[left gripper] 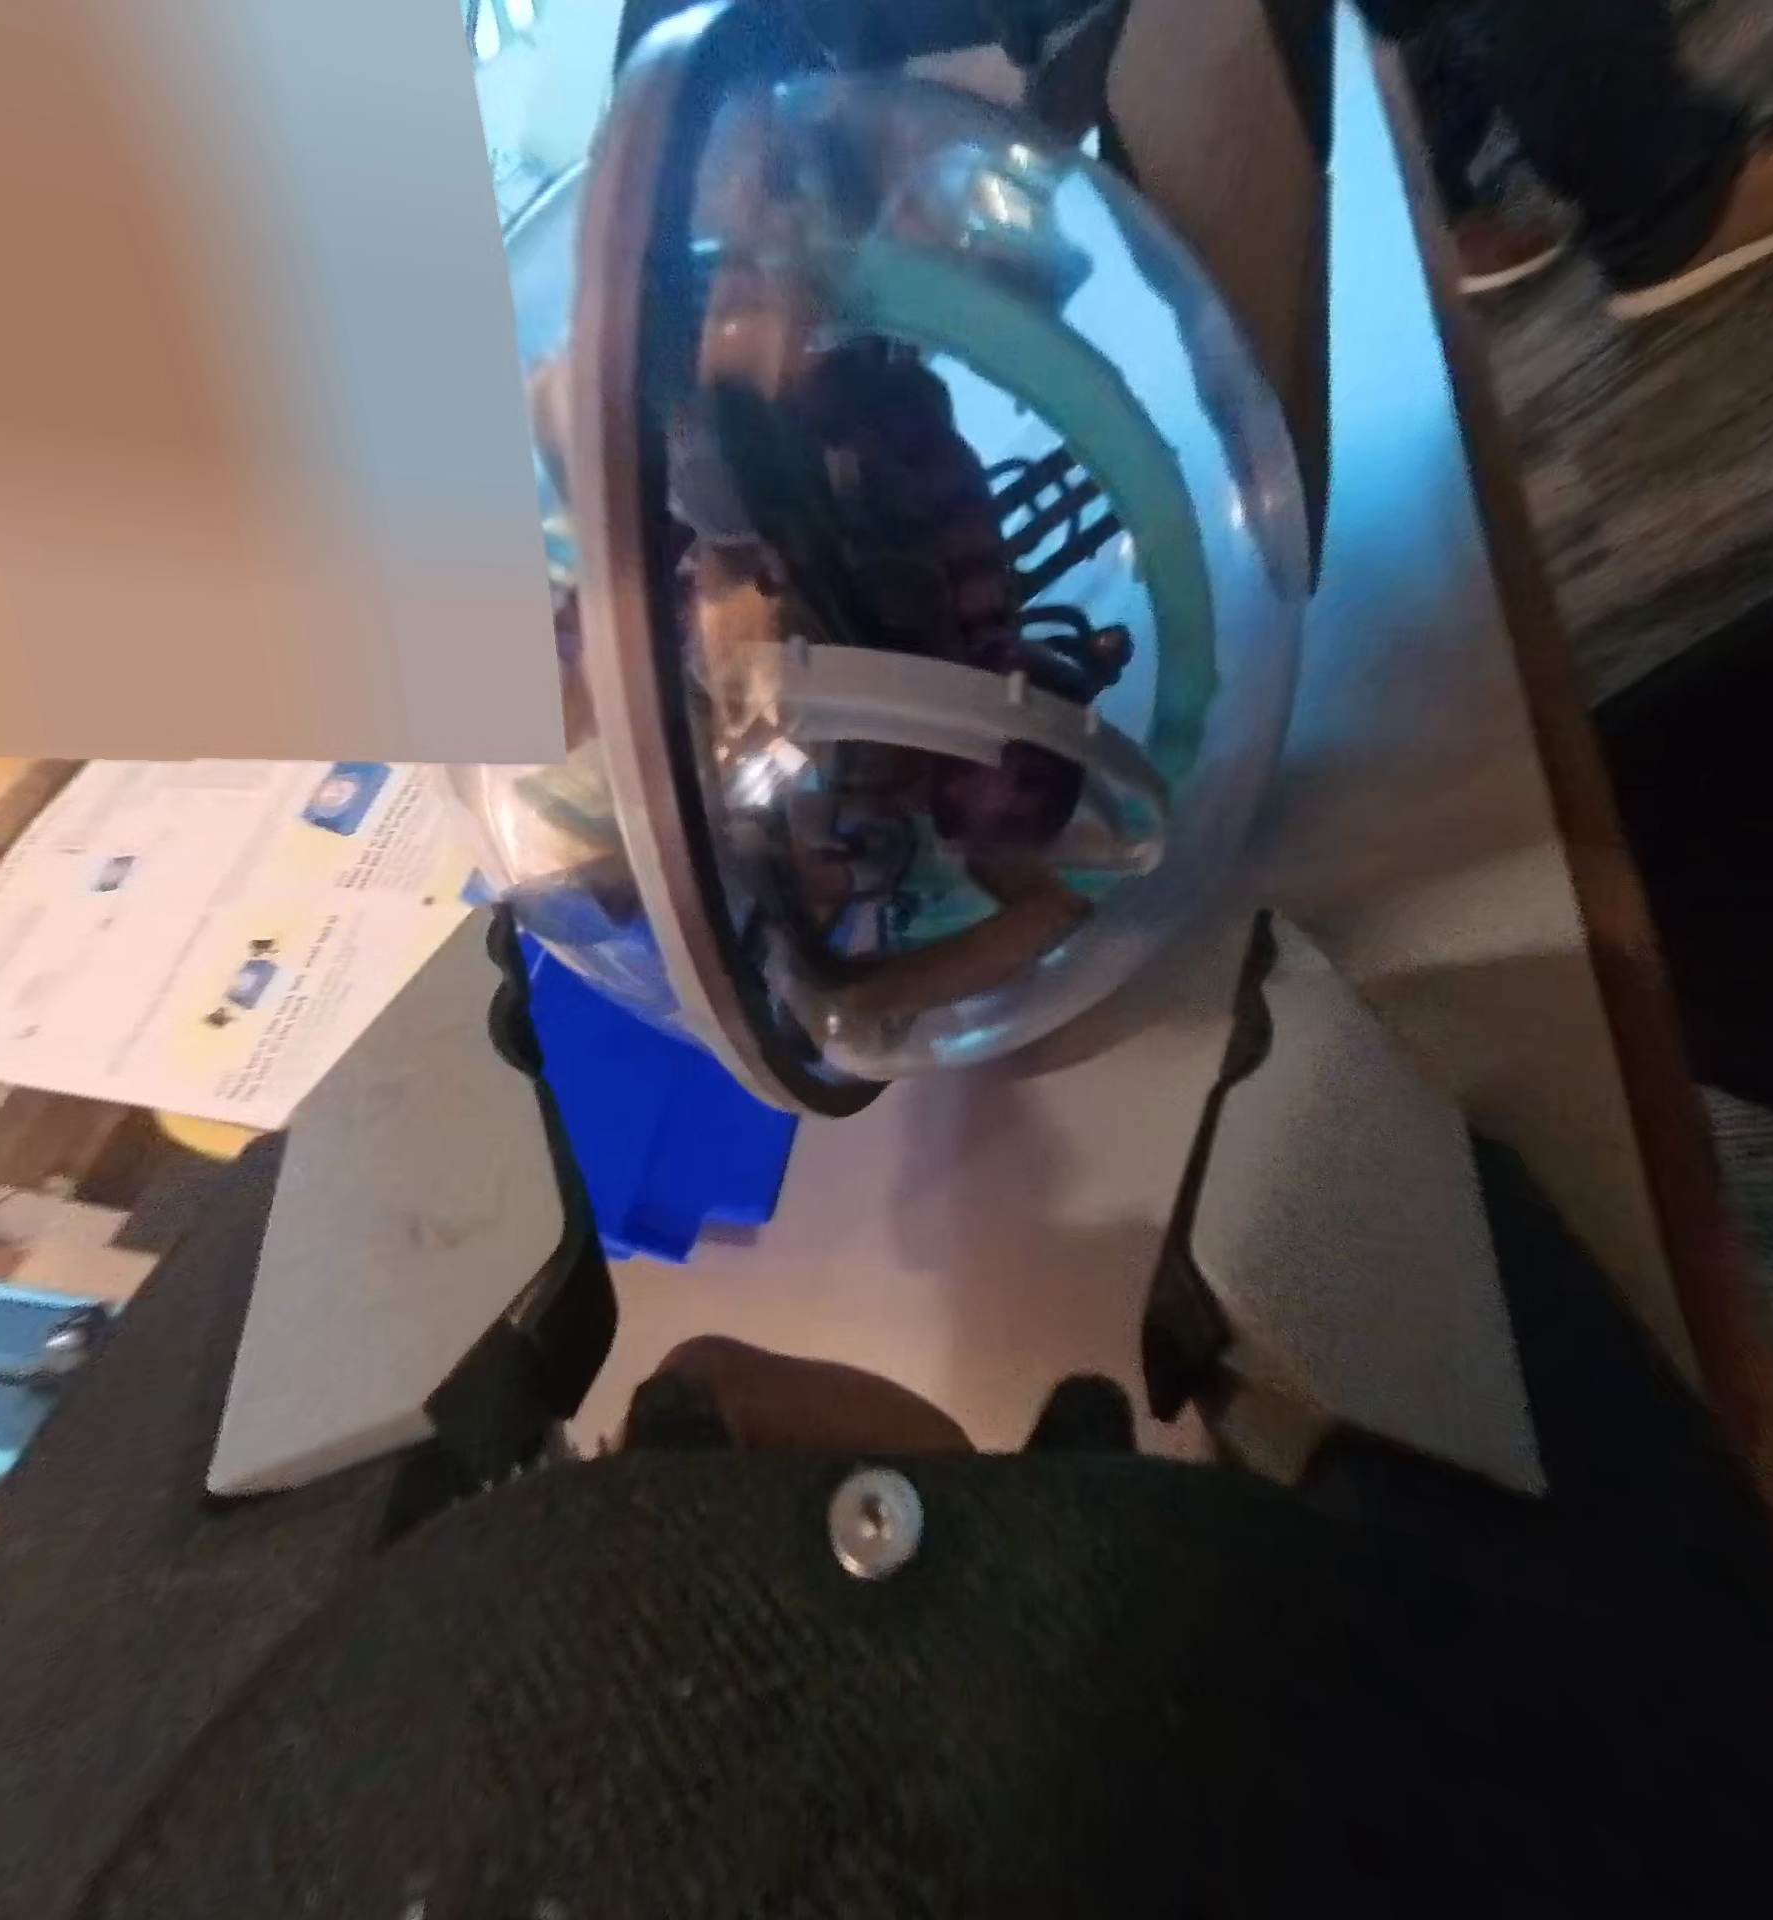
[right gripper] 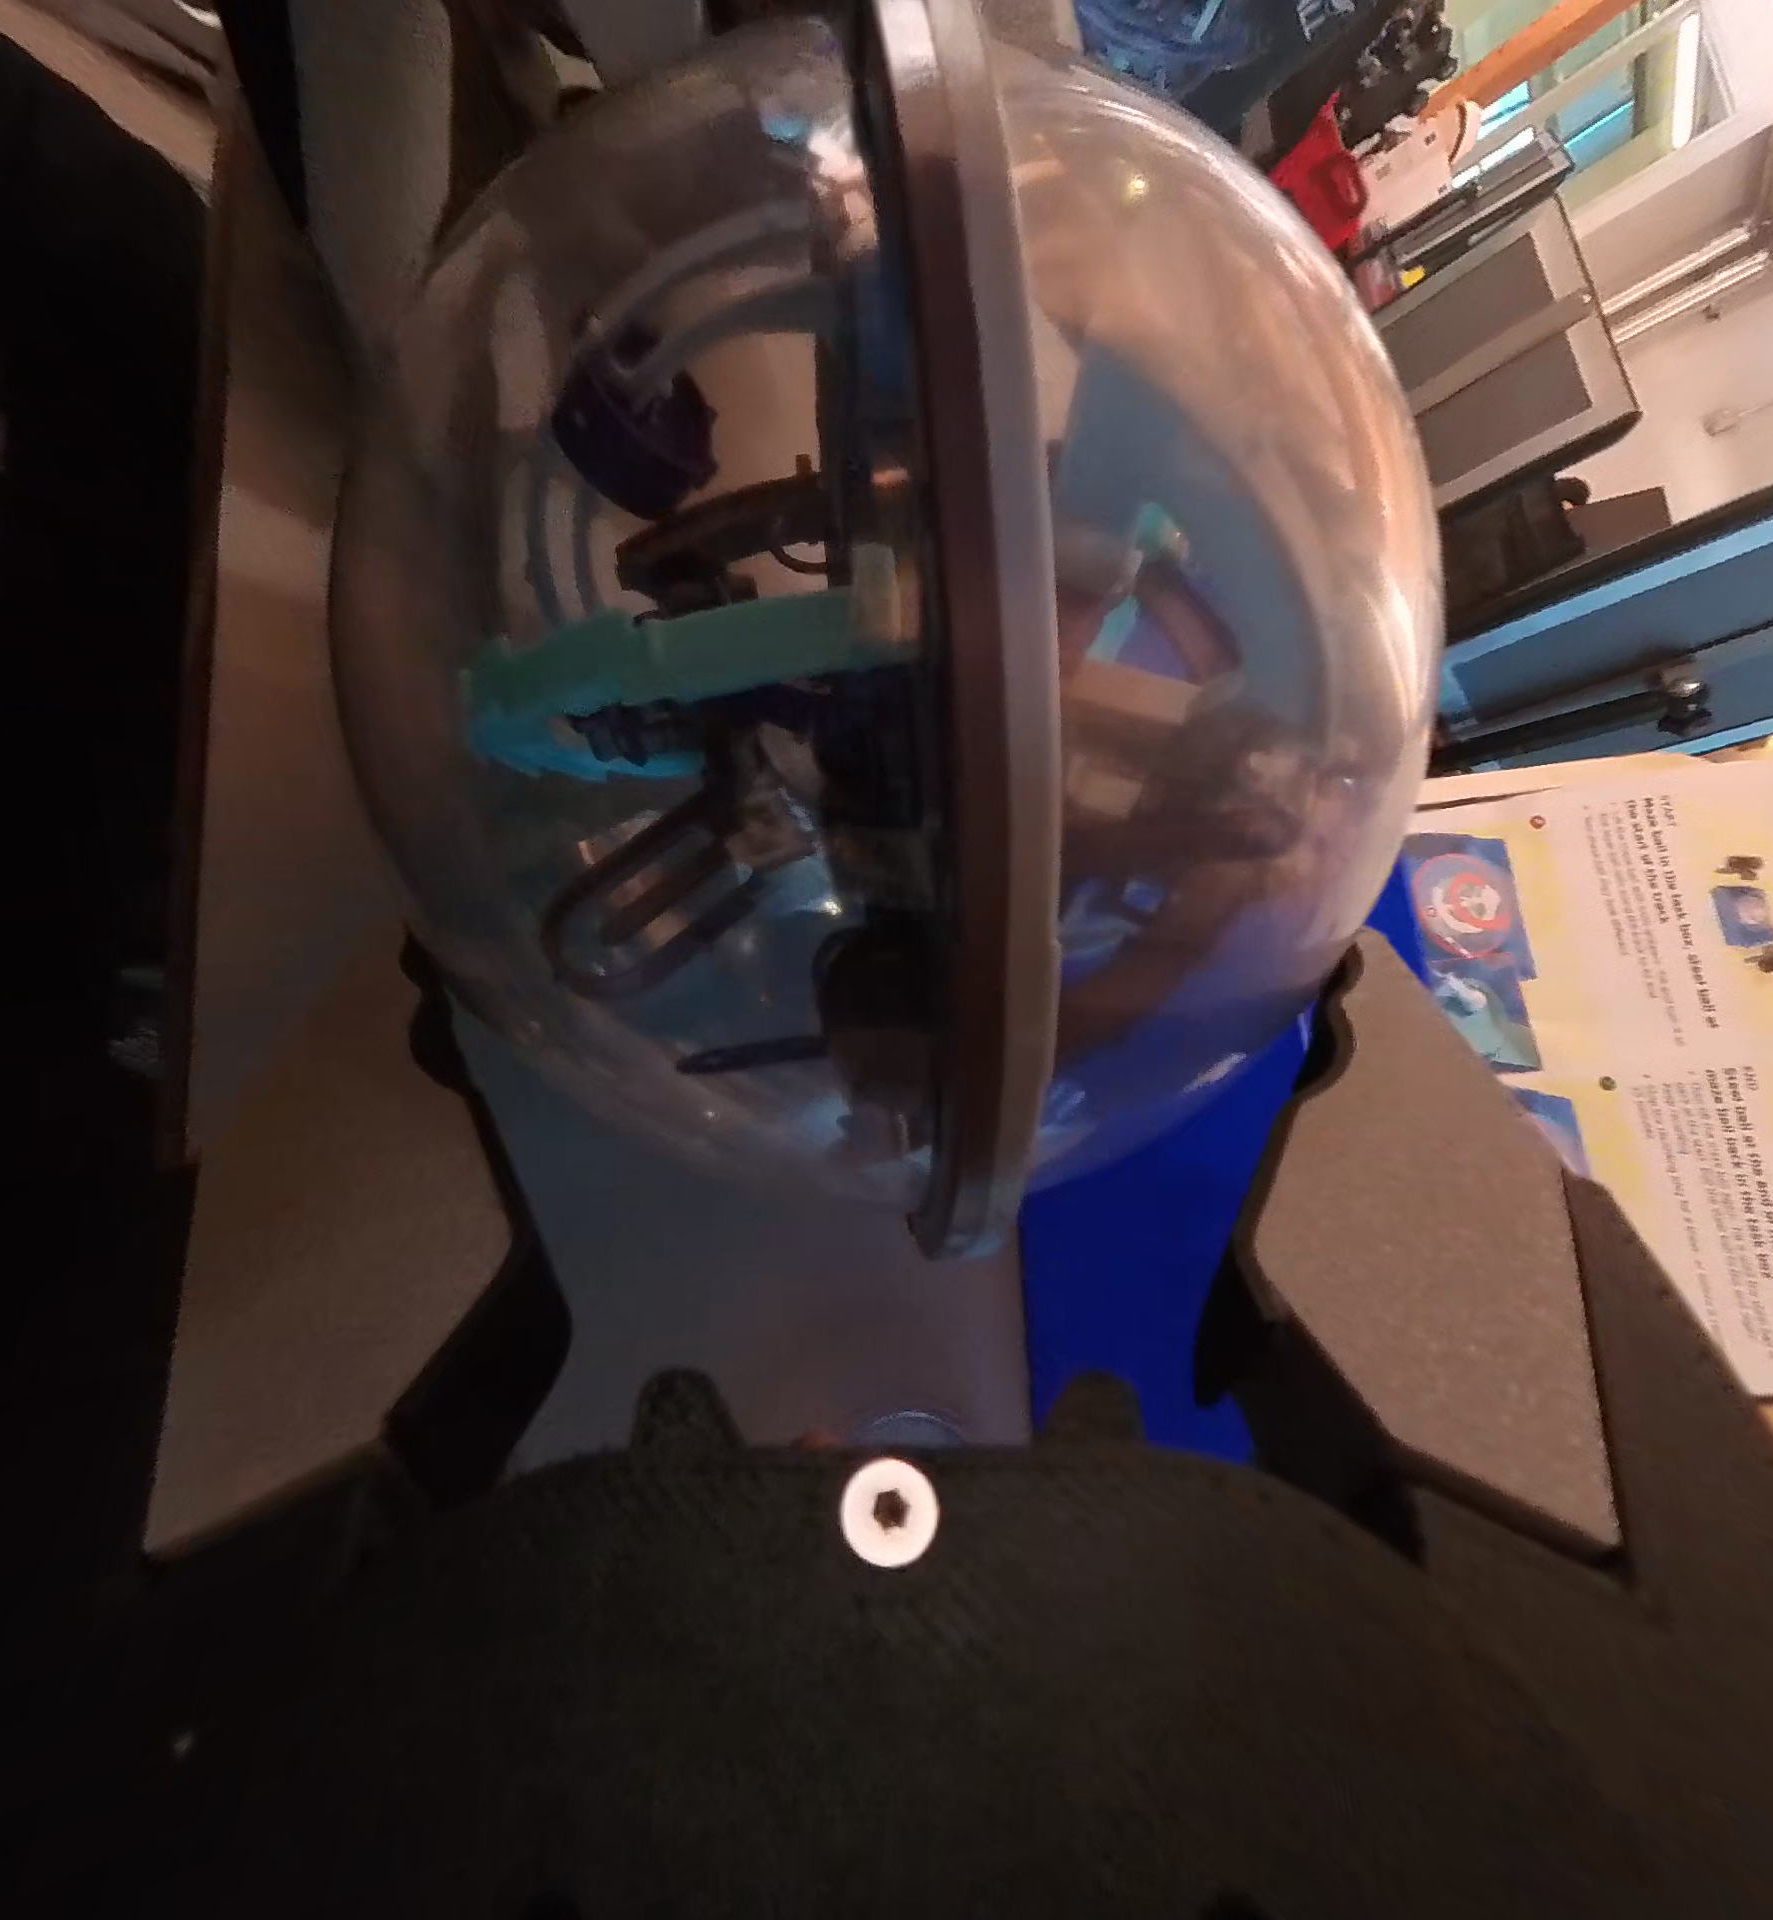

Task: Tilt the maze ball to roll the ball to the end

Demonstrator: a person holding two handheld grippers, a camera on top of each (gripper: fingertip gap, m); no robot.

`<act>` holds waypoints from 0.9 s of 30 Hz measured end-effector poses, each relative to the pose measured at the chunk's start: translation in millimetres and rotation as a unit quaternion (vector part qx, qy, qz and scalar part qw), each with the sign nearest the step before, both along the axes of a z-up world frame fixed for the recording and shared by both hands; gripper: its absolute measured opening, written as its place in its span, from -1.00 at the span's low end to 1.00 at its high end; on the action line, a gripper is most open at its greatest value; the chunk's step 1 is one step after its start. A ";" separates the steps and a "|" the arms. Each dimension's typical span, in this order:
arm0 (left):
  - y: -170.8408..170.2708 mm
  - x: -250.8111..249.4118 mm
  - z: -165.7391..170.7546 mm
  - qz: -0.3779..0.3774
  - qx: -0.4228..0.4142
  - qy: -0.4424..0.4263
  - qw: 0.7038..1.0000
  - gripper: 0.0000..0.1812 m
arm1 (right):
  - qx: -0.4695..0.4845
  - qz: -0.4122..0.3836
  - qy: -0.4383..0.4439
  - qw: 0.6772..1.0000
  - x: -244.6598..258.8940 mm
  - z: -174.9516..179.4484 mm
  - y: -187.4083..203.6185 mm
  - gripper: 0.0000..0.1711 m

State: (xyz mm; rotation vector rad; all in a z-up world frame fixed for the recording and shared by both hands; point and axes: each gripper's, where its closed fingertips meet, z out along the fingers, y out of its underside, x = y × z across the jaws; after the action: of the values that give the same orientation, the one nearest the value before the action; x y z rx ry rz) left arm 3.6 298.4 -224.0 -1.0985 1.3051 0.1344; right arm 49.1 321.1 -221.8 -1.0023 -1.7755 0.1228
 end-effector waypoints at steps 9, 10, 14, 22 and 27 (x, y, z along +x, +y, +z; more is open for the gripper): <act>-15.6 7.0 13.3 -0.061 -0.137 -0.098 0.984 0.51 | 0.054 0.002 -0.024 0.998 -4.0 3.0 -6.9 0.83; -13.8 7.6 11.2 -0.057 -0.149 -0.096 0.982 0.54 | 0.058 0.003 -0.027 0.998 -4.9 3.7 -7.9 0.83; -13.4 7.8 10.3 -0.057 -0.152 -0.094 0.982 0.53 | 0.073 0.006 -0.030 0.997 -5.5 5.8 -11.9 0.83; -15.2 6.6 5.5 -0.049 -0.115 -0.066 0.990 0.51 | 0.060 0.029 -0.023 0.998 -3.6 10.5 -24.0 0.77; -15.7 5.8 4.3 -0.045 -0.111 -0.061 0.991 0.49 | 0.014 0.042 -0.015 0.999 -1.2 15.0 -29.6 0.74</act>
State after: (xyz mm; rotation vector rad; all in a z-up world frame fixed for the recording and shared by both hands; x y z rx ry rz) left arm 9.5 282.6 -219.7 -1.2124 1.2785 -0.1468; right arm 47.9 291.6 -206.8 -0.9142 -1.8415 0.1349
